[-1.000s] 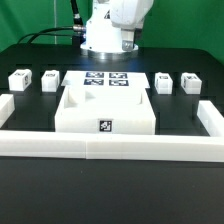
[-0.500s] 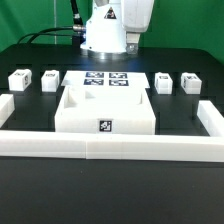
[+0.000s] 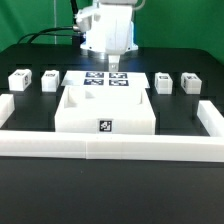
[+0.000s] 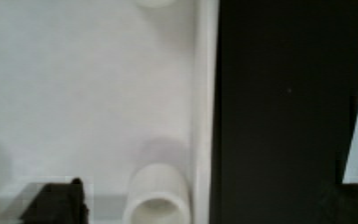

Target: Assemble square table

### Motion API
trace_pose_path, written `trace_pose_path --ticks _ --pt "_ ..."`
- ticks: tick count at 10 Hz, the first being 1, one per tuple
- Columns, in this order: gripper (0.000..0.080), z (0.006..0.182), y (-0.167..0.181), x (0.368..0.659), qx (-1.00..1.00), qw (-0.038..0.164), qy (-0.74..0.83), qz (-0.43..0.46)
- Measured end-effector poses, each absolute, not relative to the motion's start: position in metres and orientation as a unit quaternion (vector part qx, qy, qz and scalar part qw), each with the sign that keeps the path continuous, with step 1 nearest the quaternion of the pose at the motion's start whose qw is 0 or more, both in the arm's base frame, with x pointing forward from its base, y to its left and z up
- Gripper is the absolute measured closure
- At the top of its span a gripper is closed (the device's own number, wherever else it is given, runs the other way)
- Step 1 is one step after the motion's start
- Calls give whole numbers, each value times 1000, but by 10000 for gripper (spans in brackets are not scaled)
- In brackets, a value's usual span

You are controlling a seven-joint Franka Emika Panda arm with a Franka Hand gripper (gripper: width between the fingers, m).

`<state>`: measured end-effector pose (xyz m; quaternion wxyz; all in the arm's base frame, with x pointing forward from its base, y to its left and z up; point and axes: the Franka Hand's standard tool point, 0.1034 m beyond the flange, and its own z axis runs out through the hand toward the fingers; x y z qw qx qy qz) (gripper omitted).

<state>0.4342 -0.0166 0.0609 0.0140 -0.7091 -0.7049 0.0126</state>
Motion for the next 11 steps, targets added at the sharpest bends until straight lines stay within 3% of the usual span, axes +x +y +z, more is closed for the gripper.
trace_pose_path --ticks 3,6,10,11 --pt "150 29 -18 422 -715 29 -698 19" --pt "150 12 -24 428 -704 41 -709 24" --pt "164 7 -22 430 -708 46 -705 26" --pt "336 7 -23 430 -708 46 -704 27"
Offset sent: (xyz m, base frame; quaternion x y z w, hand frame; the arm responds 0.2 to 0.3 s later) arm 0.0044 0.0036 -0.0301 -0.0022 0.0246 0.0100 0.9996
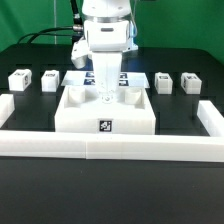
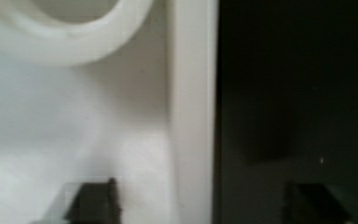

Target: Assemble square table

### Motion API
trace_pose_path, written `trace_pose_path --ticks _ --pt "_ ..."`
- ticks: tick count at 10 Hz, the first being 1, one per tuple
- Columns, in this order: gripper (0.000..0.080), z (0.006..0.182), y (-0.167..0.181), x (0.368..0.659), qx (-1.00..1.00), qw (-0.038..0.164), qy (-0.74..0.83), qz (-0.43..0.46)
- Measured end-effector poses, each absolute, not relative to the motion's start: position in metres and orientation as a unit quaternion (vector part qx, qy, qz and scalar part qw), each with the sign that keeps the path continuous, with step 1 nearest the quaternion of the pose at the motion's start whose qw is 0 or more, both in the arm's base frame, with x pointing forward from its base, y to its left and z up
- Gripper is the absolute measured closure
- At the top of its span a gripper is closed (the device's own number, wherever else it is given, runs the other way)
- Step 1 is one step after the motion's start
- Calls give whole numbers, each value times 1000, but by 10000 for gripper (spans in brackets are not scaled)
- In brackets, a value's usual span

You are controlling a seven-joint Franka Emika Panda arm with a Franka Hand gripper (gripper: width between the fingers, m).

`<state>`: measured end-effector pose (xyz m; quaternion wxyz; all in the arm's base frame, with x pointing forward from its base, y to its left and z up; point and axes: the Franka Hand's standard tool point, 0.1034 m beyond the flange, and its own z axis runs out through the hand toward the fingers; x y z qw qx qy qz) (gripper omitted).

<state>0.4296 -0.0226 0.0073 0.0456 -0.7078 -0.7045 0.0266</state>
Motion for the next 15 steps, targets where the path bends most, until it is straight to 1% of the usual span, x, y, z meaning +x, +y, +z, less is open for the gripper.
trace_pose_path --ticks 1,2,3,4,12,15 --pt "518 7 -23 430 -708 46 -704 27" --pt "653 7 -23 430 -708 46 -704 27" --pt "653 8 -23 430 -708 45 -704 26" --pt "733 8 -23 433 -708 41 -704 22" --pt "733 8 -22 434 -708 40 -704 21" --pt "732 8 8 456 -713 38 -700 8"
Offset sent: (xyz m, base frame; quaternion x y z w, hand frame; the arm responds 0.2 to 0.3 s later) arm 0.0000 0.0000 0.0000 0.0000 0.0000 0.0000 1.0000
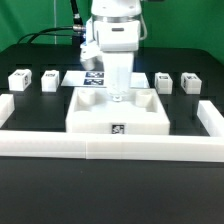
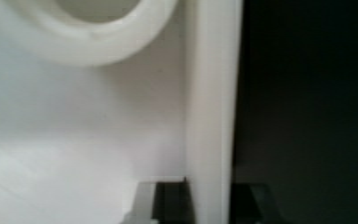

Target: Assemble square table

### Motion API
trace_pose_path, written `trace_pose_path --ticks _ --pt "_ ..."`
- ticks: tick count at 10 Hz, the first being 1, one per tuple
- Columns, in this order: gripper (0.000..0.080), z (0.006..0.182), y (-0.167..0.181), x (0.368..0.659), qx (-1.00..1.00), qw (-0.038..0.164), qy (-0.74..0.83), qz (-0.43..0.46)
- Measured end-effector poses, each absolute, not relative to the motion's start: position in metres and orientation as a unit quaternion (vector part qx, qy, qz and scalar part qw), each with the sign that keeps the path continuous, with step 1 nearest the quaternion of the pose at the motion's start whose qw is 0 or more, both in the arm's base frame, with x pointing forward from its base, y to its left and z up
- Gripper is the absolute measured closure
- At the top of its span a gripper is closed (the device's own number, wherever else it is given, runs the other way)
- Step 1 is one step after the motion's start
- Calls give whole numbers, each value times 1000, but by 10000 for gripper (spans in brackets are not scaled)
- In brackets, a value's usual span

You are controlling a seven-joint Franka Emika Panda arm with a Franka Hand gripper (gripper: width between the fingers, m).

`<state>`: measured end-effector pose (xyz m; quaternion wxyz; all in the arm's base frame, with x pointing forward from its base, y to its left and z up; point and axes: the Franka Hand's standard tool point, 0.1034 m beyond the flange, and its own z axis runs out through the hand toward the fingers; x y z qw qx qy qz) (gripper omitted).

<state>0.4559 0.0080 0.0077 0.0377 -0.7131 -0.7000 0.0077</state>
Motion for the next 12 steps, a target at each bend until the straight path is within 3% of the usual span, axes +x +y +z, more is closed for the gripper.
trace_pose_path --ticks 6,12 --pt "733 7 76 491 -736 36 -676 -15" --pt "733 6 81 494 -707 34 -706 -16"
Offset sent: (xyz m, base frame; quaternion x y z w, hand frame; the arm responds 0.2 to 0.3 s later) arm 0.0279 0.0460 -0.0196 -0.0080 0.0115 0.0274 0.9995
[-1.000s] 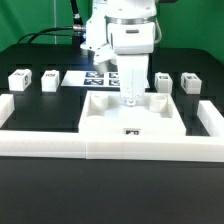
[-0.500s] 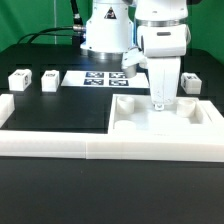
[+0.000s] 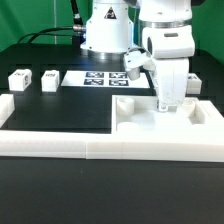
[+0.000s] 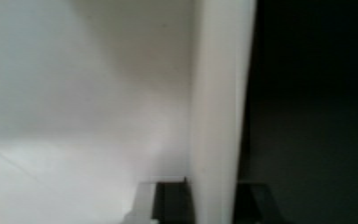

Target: Assemble square table

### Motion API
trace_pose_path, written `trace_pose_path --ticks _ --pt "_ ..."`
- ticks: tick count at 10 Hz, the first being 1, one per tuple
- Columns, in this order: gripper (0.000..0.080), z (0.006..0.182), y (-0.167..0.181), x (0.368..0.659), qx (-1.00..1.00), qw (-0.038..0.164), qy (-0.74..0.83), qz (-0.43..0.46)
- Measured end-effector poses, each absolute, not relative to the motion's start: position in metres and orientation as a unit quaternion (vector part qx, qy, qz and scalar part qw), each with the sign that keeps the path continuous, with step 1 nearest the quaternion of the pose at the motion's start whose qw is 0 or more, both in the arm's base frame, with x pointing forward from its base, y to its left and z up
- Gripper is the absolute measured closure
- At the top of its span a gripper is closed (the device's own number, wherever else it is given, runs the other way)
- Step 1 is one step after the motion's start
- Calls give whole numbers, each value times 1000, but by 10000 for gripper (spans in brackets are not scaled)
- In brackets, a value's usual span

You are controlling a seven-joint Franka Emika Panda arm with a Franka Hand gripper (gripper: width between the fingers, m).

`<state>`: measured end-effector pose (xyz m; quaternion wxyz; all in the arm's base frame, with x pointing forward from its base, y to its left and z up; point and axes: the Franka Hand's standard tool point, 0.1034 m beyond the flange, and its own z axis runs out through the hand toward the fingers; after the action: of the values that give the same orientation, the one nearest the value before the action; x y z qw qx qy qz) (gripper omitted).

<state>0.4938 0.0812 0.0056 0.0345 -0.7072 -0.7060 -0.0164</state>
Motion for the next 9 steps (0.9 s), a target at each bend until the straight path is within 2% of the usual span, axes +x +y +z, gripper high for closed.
trace_pose_path --ticks 4,5,6,7,8,9 --pt "734 5 80 494 -710 35 -703 -16" --pt "544 5 80 494 -710 35 -703 -16" --pt "544 5 80 494 -710 35 -703 -16" --pt "343 5 80 494 -710 35 -703 -16" --pt "221 5 80 494 -710 34 -703 -16" --pt "221 5 80 494 -710 34 -703 -17"
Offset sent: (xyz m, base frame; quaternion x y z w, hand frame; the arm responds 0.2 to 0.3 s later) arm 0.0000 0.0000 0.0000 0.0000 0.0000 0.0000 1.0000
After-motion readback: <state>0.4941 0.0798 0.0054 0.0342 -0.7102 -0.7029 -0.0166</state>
